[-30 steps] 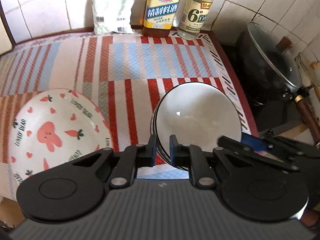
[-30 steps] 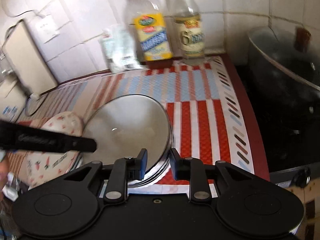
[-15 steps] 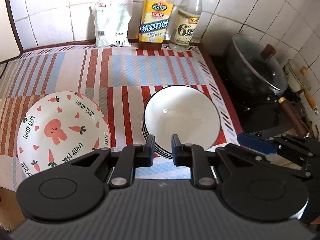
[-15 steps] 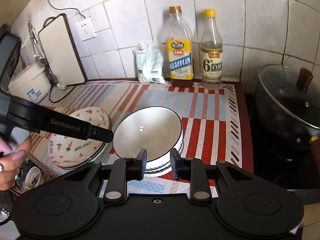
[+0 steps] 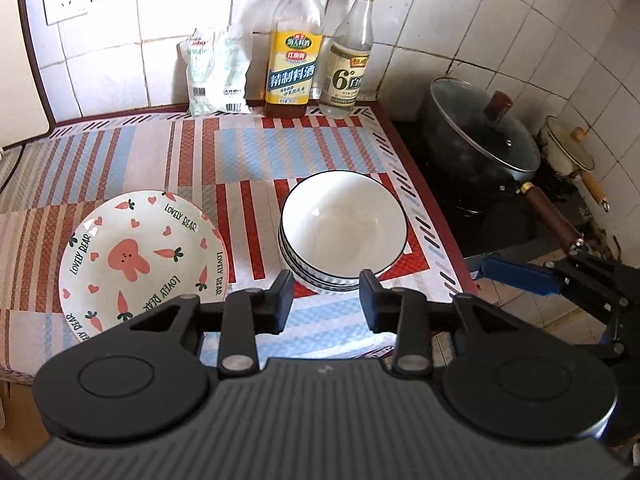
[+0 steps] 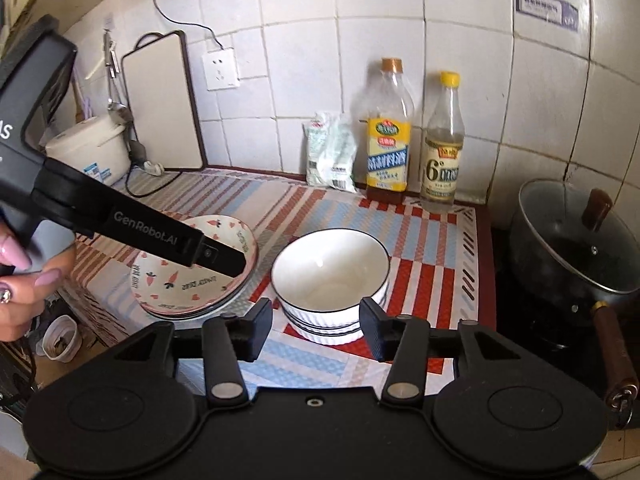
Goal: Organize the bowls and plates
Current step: 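Open the left gripper and lift it off the bowl stack, then grasp the rim of the white bowl stack with the left gripper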
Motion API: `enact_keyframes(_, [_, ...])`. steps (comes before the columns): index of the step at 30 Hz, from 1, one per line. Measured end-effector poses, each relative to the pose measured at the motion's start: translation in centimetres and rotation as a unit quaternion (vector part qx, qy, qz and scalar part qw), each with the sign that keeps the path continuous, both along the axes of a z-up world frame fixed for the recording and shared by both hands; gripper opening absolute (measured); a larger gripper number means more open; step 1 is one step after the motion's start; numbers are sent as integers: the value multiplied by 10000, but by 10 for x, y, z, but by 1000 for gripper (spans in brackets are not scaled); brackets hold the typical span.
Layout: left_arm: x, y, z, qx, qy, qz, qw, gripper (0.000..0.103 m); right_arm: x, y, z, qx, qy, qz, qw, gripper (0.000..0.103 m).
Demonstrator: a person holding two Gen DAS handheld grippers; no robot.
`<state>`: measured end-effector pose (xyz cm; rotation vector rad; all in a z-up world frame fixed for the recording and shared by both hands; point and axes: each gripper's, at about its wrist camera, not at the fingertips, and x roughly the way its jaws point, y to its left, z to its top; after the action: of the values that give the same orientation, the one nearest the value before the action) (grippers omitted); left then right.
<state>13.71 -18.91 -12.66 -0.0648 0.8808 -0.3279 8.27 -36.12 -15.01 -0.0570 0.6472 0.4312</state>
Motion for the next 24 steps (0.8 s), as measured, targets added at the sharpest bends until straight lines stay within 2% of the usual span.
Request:
enact_keyframes(5, [-15,10,-3,-164,-260,-93,9995,39,-13,3,1,171,-138,-62,9997,57])
enact_keyframes(9, [-27,18,-12,-285,-530,-145,9981,42,-24,8,-4,336,-299,-188,9988,70])
enact_keyframes(11, [-31,20,-21,-359,-648,-130,9972,44,-30,11,-10,373,-411,-227,9982,72])
enact_keyframes(14, [-34,21,-37,-441,-827,-76,9956,48,-34,17,-28,326,-431,-382,9978,79])
enact_keyframes(15, [-33,21,-42,-462,-852,-59,9953,49,-34,19,-35,295,-424,-415,9978,88])
enact_keyframes(17, [-29,22,-51,-558,-838,-21,9949,54,-35,21,-49,199,-499,-415,9977,93])
enact_keyframes(21, [-18,23,-70,-762,-756,82,9942,56,-26,24,-79,-71,-584,-441,9973,94])
enact_keyframes(24, [-8,21,-83,-831,-732,179,9937,58,-14,22,-99,-63,-615,-578,9964,95])
